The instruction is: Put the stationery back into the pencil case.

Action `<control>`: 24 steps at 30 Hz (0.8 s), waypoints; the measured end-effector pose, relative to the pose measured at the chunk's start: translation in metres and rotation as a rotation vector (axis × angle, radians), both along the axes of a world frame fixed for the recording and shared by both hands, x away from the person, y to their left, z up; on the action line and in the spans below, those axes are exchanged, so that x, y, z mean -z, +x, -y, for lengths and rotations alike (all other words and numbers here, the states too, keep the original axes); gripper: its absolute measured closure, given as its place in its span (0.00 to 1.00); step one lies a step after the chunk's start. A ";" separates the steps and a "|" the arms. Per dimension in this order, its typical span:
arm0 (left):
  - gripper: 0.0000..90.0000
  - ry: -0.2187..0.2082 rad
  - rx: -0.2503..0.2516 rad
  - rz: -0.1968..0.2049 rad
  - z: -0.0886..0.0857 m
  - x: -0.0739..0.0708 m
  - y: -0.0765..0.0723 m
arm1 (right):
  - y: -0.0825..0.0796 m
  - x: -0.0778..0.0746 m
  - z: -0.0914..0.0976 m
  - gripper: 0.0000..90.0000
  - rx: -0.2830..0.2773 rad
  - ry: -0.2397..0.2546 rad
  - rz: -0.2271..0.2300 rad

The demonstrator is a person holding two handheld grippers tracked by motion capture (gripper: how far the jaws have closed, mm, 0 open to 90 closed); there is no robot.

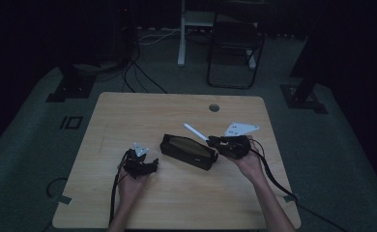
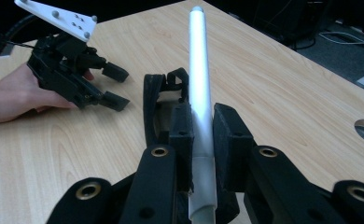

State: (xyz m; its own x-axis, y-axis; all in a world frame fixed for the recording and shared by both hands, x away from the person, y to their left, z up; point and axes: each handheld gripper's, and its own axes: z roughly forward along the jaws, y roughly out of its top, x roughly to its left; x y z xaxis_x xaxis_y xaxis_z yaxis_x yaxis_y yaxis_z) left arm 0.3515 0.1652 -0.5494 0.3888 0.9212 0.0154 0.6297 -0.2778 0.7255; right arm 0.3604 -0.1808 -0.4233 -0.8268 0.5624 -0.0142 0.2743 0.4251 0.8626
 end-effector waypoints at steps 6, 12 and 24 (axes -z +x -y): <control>0.30 0.000 0.000 0.000 0.000 0.000 0.000 | 0.002 -0.004 -0.003 0.88 -0.010 -0.001 0.005; 0.30 -0.001 -0.001 0.000 0.000 0.000 0.000 | 0.004 -0.010 -0.007 0.88 -0.018 0.002 0.016; 0.30 0.002 -0.001 -0.002 0.000 0.000 0.000 | 0.007 -0.011 -0.019 0.88 -0.040 0.007 0.024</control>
State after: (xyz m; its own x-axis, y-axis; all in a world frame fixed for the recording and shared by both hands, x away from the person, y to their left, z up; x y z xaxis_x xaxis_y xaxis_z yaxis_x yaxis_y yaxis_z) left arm 0.3515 0.1652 -0.5492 0.3879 0.9216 0.0165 0.6312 -0.2786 0.7238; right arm 0.3675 -0.1614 -0.4121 -0.8478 0.5294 -0.0307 0.2363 0.4289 0.8719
